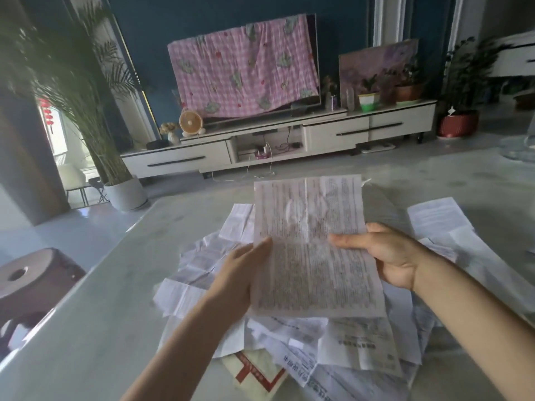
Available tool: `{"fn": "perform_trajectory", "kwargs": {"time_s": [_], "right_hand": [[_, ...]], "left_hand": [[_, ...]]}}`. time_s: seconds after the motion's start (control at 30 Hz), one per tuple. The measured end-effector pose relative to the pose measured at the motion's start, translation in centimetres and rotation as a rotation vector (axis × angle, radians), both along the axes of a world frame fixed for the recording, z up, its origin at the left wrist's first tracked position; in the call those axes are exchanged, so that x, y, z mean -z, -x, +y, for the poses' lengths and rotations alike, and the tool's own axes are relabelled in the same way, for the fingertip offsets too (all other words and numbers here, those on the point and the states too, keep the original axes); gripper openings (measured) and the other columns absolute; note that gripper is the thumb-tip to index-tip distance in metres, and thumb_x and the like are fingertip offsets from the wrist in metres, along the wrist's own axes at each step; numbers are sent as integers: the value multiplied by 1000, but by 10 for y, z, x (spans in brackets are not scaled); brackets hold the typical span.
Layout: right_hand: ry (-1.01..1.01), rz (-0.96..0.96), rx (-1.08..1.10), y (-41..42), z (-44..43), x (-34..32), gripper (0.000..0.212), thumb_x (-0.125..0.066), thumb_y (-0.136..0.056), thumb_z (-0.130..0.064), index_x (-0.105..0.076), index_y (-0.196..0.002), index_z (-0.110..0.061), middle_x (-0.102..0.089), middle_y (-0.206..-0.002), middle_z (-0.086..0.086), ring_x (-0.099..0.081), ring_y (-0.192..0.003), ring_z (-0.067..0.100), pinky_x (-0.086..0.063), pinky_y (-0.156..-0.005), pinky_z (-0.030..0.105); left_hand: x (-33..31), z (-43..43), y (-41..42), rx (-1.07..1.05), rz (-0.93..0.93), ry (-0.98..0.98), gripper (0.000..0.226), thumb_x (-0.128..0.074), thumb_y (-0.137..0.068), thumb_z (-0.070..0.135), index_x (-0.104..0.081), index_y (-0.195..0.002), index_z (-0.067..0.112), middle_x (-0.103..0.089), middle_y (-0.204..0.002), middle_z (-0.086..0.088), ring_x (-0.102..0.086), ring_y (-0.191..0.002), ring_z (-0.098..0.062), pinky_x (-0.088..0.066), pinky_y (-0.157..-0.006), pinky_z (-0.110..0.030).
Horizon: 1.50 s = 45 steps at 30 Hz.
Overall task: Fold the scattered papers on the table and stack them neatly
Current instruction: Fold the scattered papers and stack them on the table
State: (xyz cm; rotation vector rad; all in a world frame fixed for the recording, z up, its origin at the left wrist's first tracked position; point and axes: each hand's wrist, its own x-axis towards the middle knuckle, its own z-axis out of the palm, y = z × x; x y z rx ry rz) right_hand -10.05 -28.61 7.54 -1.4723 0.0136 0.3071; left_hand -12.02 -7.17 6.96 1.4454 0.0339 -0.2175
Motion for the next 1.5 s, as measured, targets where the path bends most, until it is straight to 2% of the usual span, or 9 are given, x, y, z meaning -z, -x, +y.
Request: {"fn": "perform_trajectory", "kwargs": {"time_s": [0.1,0.5,0.63,0.8,1.0,1.13,1.3,1.37,1.5], "right_hand": [[14,-46,53,-4,3,7,121,-91,-32,-34,-39,-135,4,-63,-120,14,-58,-113,25,-36,-107,51],[42,-105,-17,-7,8,18,26,-60,-82,1,-62,-108,4,-71,-104,9,-64,-104,15,-41,-103,35],[37,-214,-134,4,5,11,21,-59,-75,2,-74,-87,-7,-74,-95,3,-70,-89,11,-56,-72,24],[107,-343,-127,7,5,10,34,-57,-80,8,-77,-68,-18,-72,-103,-2,-67,-96,11,-54,-66,19],[224,-318,-354,10,-17,-4,39,-49,-81,13,-76,-90,-14,-69,-113,1,-65,-102,13,-55,-76,22],[-14,-173,-363,11,-33,-18,50,-49,-68,-2,-61,-116,-2,-68,-110,17,-68,-91,26,-57,-69,28],[307,-146,-610,25,8,-3,42,-68,-80,-15,-57,-120,-6,-68,-113,10,-65,-104,23,-53,-88,32],[261,-190,-459,25,17,2,35,-68,-78,-10,-62,-111,-3,-70,-108,12,-67,-99,25,-54,-88,35],[79,-232,-15,17,22,18,23,-66,-81,-6,-64,-104,-2,-70,-106,12,-68,-96,20,-54,-86,26]], "left_hand": [[6,7,2,100,40,30,28,-59,-82,24,-64,-100,3,-73,-87,-11,-71,-78,-25,-56,-60,-31],[18,20,7,114,124,98,22,-44,-96,16,-63,-94,5,-73,-81,-7,-71,-73,-18,-55,-63,-31],[18,22,9,71,155,175,32,-39,-98,21,-64,-81,8,-68,-70,-7,-66,-58,-15,-51,-59,-30],[19,26,8,143,208,285,66,-34,-90,56,-75,-84,6,-71,-85,-14,-70,-73,-25,-57,-67,-35],[20,30,9,111,62,104,38,-69,-68,8,-63,-105,1,-65,-97,-17,-69,-71,-22,-57,-54,-33],[12,33,12,238,-15,30,19,-70,-71,3,-74,-88,10,-72,-94,-11,-70,-83,-24,-58,-70,-30],[11,21,15,273,-22,-37,22,-68,-71,15,-73,-92,10,-71,-95,-13,-69,-82,-22,-57,-71,-29],[9,16,17,205,23,136,22,-65,-74,31,-76,-79,13,-70,-81,-9,-68,-71,-19,-57,-65,-30],[10,8,22,169,55,263,62,-42,-82,55,-65,-104,2,-69,-96,-14,-68,-84,-28,-57,-74,-39]]}}
